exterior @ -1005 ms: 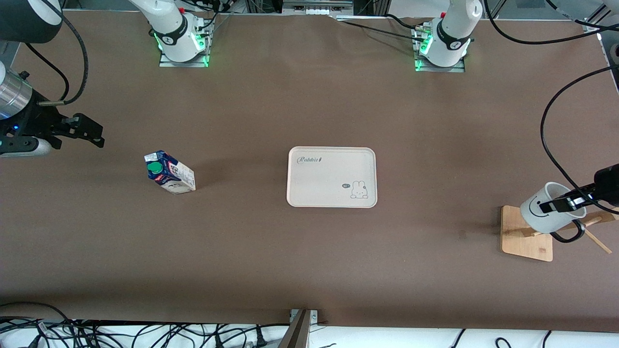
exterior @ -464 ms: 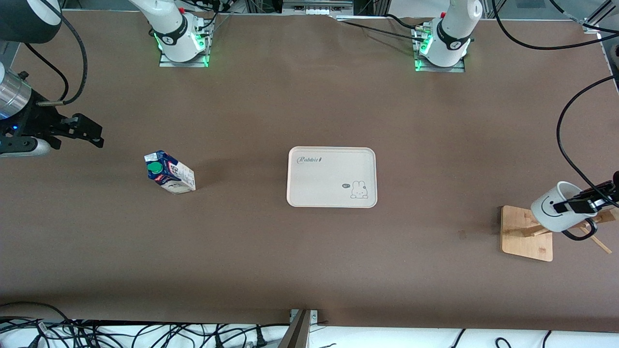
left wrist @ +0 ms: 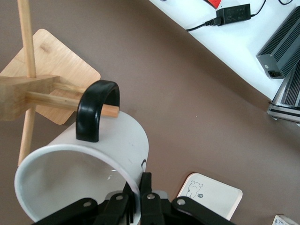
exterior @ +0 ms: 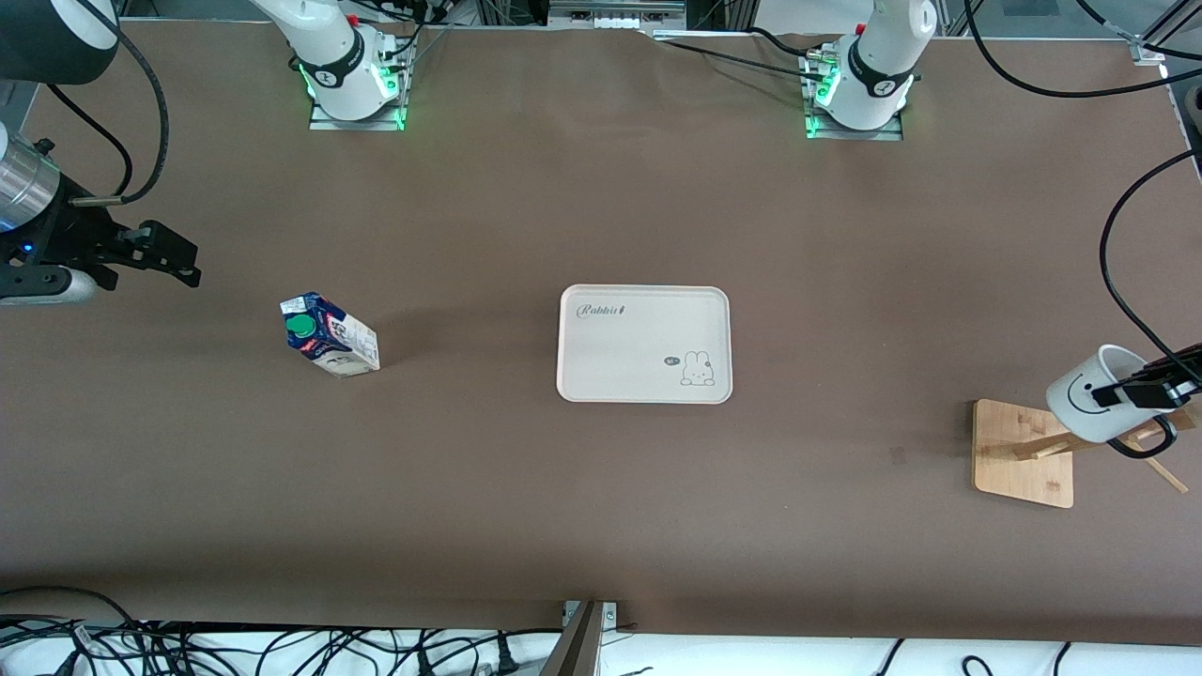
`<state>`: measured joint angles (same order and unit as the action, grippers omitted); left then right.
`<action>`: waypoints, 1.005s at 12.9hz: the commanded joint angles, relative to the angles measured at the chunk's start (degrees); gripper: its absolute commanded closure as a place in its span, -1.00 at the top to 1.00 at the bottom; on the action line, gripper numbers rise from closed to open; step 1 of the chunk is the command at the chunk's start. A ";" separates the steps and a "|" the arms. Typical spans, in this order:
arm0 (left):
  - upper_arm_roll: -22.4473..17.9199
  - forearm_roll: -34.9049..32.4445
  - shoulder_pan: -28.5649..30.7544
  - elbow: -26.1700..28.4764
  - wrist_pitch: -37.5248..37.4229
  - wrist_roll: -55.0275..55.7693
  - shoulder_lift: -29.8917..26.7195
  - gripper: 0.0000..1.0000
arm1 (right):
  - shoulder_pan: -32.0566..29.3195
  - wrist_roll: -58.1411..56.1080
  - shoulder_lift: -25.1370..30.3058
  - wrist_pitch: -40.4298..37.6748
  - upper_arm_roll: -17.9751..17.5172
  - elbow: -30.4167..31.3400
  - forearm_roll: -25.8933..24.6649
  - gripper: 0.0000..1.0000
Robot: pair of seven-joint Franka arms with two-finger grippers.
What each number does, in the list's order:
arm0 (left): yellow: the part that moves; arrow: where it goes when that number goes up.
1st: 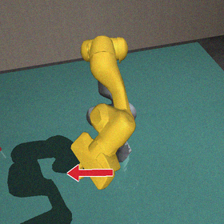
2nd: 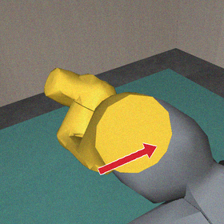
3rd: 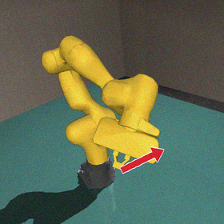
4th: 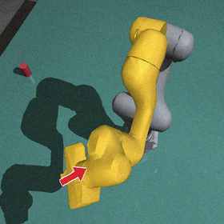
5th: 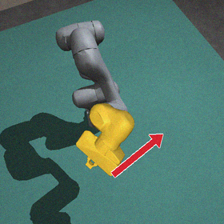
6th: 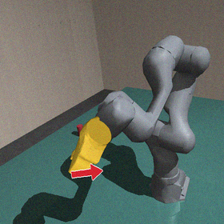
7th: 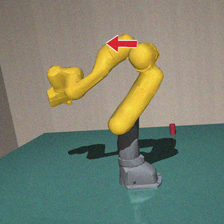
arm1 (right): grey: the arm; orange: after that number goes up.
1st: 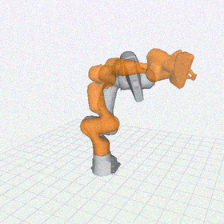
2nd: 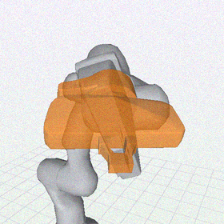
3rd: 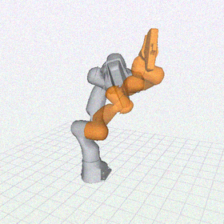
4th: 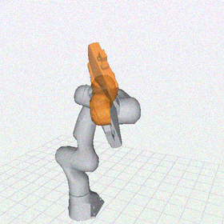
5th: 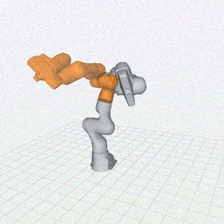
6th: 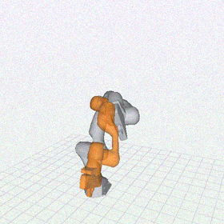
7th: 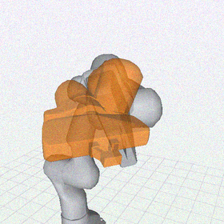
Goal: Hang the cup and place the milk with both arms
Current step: 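Lower the mug handle onto a tree peg with the left gripper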
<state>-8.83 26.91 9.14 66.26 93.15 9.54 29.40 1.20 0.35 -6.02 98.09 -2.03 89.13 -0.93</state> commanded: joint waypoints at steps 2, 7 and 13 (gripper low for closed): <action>0.57 1.91 2.46 -0.35 -1.30 -10.30 0.31 0.38 | -1.11 0.80 1.19 0.44 -1.05 1.13 -0.66 1.00; 1.18 0.08 1.85 -0.61 -7.33 -10.24 -3.29 1.00 | -1.11 0.71 0.75 1.05 -0.96 0.96 -0.57 1.00; 2.41 -16.69 -7.45 -0.96 -11.85 -11.20 -10.06 1.00 | -1.29 0.71 0.49 1.23 -1.04 0.96 -0.57 1.00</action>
<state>-6.42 14.23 4.31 64.69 81.84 -0.48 20.47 0.90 0.35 -6.22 98.64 -2.04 89.20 -0.92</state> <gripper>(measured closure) 0.000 0.000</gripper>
